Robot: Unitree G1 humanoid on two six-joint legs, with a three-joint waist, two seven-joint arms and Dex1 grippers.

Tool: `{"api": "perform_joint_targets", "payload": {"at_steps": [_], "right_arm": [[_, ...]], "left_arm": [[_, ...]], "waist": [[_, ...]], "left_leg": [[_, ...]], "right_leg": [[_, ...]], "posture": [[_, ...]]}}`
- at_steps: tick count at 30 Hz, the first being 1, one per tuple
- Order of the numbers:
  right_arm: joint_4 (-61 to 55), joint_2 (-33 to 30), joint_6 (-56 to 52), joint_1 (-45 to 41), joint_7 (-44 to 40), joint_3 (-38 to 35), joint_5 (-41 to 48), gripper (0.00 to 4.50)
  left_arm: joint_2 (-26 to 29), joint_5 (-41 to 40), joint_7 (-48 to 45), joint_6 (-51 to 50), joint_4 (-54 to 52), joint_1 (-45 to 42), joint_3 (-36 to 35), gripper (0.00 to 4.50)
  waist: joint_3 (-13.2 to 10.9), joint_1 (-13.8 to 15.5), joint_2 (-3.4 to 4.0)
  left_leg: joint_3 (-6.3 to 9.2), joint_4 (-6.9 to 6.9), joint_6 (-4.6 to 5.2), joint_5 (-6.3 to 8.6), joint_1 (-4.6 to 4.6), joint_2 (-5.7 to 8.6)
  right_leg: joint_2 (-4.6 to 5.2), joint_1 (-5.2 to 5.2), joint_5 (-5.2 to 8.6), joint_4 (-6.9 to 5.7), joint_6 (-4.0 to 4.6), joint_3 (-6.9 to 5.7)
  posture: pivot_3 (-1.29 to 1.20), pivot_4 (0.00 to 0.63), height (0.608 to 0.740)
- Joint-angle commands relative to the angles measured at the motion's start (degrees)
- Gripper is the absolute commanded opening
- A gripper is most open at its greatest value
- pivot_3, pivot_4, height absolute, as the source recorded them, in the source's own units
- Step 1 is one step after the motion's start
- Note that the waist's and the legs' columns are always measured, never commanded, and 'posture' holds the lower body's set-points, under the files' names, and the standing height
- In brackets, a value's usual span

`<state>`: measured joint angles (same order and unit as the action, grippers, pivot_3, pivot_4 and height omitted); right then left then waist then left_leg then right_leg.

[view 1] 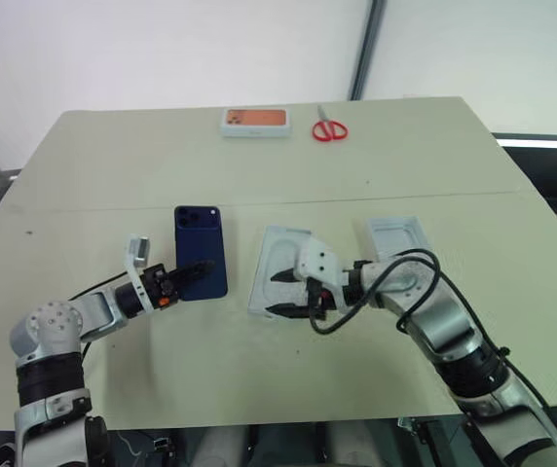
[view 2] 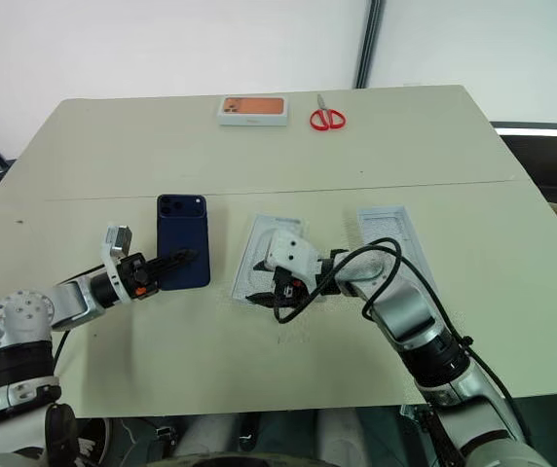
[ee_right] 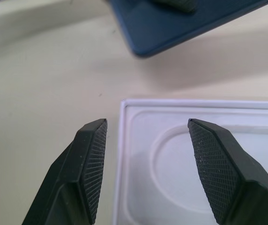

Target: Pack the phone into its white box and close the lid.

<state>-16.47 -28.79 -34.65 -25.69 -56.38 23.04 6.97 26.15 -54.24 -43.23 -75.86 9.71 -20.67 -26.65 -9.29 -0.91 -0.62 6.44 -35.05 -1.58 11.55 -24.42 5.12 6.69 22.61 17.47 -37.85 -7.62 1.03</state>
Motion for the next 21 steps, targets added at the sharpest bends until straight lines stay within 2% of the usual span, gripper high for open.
{"api": "perform_joint_targets", "payload": {"at_steps": [1,10,12,14,21], "right_arm": [[-1.64,-0.7,1.99,0.63,1.48,1.49,-1.92,2.86],[-0.05,-1.43,3.52,1.3,2.22,3.87,-4.75,2.86],[-0.12,-1.78,3.22,1.55,1.82,3.9,-4.67,2.35],[-0.18,-2.29,3.82,1.64,1.49,4.26,-5.12,1.61],[0.38,-1.59,4.49,1.49,0.81,4.49,-4.89,1.61]], "left_arm": [[0.84,-1.99,-0.24,0.56,-1.2,-1.2,-0.72,0.0],[-0.5,-2.84,1.11,-0.34,-4.01,0.05,1.24,0.0],[-0.53,-3.03,1.4,-0.27,-4.29,0.07,1.43,0.0],[-0.45,-3.25,1.62,-0.44,-4.5,0.04,1.64,0.0],[-0.7,-4.12,2.81,-0.57,-4.6,-0.59,1.84,0.0]], "waist": [[-0.02,0.11,-0.03],[-0.12,0.16,-0.21],[-0.14,0.15,-0.23],[-0.14,0.14,-0.23],[-0.14,0.15,-0.24]], "left_leg": [[0.0,0.0,0.0,0.0,0.0,0.02],[0.04,-0.02,0.0,0.0,0.0,0.02],[0.05,-0.02,0.0,0.0,0.0,0.01],[0.05,-0.02,0.0,0.0,0.0,0.01],[0.05,-0.03,0.0,0.0,0.01,0.01]], "right_leg": [[0.02,0.0,0.0,0.02,0.0,0.0],[0.02,-0.07,0.0,0.07,0.0,-0.04],[0.01,-0.08,0.0,0.07,0.0,-0.04],[0.01,-0.08,0.0,0.07,0.0,-0.04],[0.01,-0.08,0.0,0.07,0.0,-0.06]], "posture": [[0.0,0.15,0.74],[0.0,0.15,0.74],[0.0,0.15,0.74],[0.0,0.15,0.74],[0.0,0.15,0.74]]}}
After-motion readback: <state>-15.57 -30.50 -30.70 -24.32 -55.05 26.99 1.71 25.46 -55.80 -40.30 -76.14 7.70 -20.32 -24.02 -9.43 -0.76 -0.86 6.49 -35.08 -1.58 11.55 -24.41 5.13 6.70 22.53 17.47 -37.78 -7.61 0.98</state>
